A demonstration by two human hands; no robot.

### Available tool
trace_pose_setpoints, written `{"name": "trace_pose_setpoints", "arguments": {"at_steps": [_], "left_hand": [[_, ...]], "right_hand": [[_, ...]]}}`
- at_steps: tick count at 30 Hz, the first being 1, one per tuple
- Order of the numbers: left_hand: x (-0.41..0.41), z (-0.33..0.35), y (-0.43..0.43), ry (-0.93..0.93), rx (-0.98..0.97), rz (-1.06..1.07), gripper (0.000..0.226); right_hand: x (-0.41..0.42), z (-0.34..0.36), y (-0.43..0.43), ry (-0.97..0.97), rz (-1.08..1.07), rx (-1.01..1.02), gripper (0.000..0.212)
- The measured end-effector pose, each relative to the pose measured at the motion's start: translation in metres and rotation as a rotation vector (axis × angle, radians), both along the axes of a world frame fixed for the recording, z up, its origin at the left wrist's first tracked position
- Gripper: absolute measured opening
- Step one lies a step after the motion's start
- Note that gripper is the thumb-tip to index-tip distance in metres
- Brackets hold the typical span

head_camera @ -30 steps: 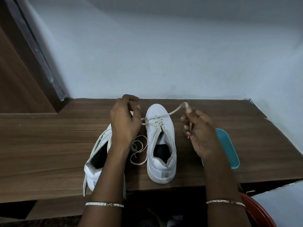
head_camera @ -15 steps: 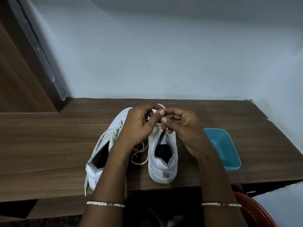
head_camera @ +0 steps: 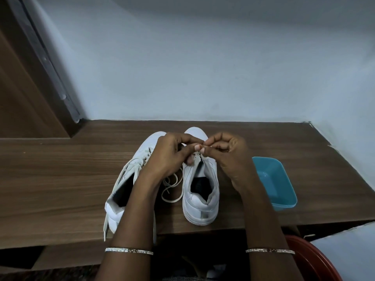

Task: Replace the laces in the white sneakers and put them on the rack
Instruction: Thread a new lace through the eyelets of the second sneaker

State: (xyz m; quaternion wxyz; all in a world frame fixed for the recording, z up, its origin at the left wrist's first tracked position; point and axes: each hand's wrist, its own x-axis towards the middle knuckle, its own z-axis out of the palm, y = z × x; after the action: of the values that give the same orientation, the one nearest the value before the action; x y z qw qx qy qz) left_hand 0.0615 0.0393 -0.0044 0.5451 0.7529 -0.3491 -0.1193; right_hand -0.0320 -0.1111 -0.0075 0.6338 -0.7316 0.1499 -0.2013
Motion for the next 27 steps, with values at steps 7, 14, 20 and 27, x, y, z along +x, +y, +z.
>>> {"name": "trace_pose_setpoints", "arguments": {"at_steps": [7,14,20,27], "left_hand": [[0.004,-0.002,0.003,-0.153,0.145,0.151,0.01],[0.002,-0.004,-0.003,-0.171,0.163,0.286,0.003],[-0.007,-0.008,-0.012,-0.172,0.306,0.299,0.011],[-0.015,-0.013,-0.021,-0.191,0.35,0.327,0.004]], "right_hand": [[-0.006,0.001,-0.012,0.034,-0.07,-0.075,0.014],[-0.005,-0.003,-0.011,0.396,0.093,-0.468,0.038],[-0.002,-0.004,-0.009,0.381,-0.061,-0.564,0.011],[-0.005,-0.01,-0.015,0.358,-0.072,-0.365,0.015]]}}
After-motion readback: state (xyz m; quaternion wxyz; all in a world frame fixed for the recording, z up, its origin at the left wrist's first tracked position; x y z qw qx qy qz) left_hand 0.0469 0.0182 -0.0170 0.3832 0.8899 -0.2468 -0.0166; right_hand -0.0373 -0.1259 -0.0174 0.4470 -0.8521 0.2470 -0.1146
